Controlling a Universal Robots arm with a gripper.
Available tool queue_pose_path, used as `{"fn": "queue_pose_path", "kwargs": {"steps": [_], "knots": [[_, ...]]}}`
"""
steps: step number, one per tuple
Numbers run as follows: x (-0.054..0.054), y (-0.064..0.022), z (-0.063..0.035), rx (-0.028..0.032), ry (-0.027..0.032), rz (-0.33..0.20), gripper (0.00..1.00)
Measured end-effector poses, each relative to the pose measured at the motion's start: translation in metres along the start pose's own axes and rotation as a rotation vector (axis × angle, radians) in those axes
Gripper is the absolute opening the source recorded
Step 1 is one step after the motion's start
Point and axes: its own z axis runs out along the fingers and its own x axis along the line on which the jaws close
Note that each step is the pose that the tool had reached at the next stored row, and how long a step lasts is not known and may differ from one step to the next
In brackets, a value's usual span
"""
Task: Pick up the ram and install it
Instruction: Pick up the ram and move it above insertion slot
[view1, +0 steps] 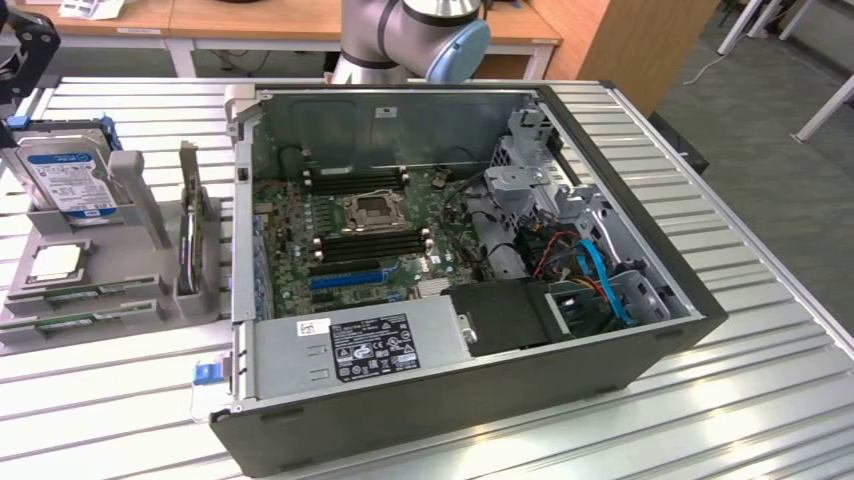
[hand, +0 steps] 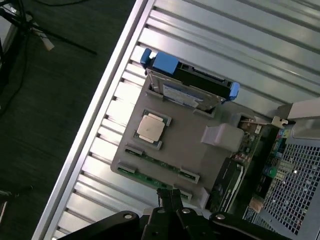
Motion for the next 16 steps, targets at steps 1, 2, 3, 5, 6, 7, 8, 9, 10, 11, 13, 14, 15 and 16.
{"fn": "queue_pose_path", "kwargs": {"steps": [1,2,3,5,6,7,8,9,10,11,13,14,15,16], "knots": [[0.0,0.0,0.0,0.0007,0.0008,-0.014,0.1],[0.0,0.0,0.0001,0.0014,0.0016,-0.028,0.1],[0.0,0.0,0.0001,0.0022,0.0025,-0.042,0.1],[0.0,0.0,0.0001,0.0036,0.0042,-0.07,0.1],[0.0,0.0,0.0002,0.0043,0.0051,-0.085,0.1],[0.0,0.0,0.0002,0.0051,0.0059,-0.1,0.1],[0.0,0.0,0.0002,0.0059,0.0069,-0.116,0.1],[0.0,0.0,0.0003,0.0066,0.0078,-0.131,0.1],[0.0,0.0,0.0003,0.0074,0.0087,-0.146,0.1],[0.0,0.0,0.0003,0.0082,0.0096,-0.161,0.1],[0.0,0.0,0.0004,0.0097,0.0114,-0.191,0.1],[0.0,0.0,0.0004,0.0105,0.0124,-0.206,0.1],[0.0,0.0,0.0004,0.0113,0.0134,-0.223,0.1],[0.0,0.0,0.0004,0.0121,0.0143,-0.238,0.1]]}}
